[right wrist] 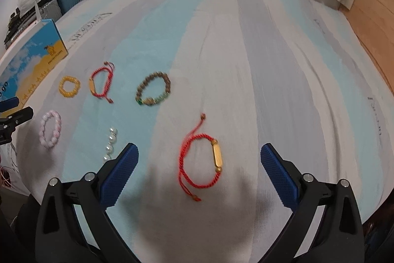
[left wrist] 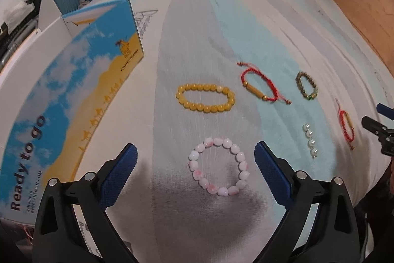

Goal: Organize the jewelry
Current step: 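Move both tools back over the remaining bracelets on the bed, then grasp the pink-white bead bracelet with the left tool while the right tool grasps the red cord bracelet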

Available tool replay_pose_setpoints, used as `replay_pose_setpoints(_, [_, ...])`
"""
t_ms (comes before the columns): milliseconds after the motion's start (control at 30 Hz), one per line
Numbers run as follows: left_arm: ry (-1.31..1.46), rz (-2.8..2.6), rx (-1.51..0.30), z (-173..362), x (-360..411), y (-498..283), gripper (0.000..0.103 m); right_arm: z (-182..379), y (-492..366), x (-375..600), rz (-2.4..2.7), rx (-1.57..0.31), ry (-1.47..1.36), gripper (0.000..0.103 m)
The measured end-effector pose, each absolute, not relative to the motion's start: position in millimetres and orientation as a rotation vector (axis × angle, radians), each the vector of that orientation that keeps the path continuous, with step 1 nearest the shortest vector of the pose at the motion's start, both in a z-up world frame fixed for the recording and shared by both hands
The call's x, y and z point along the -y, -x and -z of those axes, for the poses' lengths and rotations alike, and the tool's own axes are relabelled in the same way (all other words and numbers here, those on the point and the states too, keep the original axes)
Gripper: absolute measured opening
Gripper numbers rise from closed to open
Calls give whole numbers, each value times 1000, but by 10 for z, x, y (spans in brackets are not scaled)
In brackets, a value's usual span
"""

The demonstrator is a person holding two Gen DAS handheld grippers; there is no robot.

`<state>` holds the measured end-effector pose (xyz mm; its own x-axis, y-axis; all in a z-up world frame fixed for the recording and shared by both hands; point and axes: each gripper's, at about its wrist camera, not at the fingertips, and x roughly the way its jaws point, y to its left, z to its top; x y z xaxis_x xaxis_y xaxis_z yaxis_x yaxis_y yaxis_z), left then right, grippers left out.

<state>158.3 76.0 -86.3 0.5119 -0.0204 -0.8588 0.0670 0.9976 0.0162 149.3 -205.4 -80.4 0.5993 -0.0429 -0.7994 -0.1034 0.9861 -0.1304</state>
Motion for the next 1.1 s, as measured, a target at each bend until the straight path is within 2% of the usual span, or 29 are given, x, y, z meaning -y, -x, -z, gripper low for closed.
replay_pose_setpoints(367, [-69, 44, -1082, 1171, -747, -1658, 85, 1115, -1542, 2204, -30, -1009, 150, 89])
replay_pose_setpoints(567, [-78, 60, -1118, 1332, -740, -1675, 76, 1252, -1580, 2201, -39, -1054, 147, 74])
replay_pose_setpoints(667, [-84, 59, -1122, 1394, -756, -1659, 75, 1300, -1597, 2195, -44, -1069, 148, 68])
replay_pose_setpoints(833, [-92, 59, -1117, 1434, -765, -1619, 75, 1350, -1612, 2194, -47, -1083, 141, 66])
replay_pose_setpoints(933, [-90, 80, -1114, 1434, -759, -1595, 65, 1367, -1618, 2187, -50, -1088, 138, 60])
replay_pose_setpoints(1100, [-94, 109, -1109, 1441, -724, -1569, 37, 1359, -1623, 2174, -54, -1094, 128, 39])
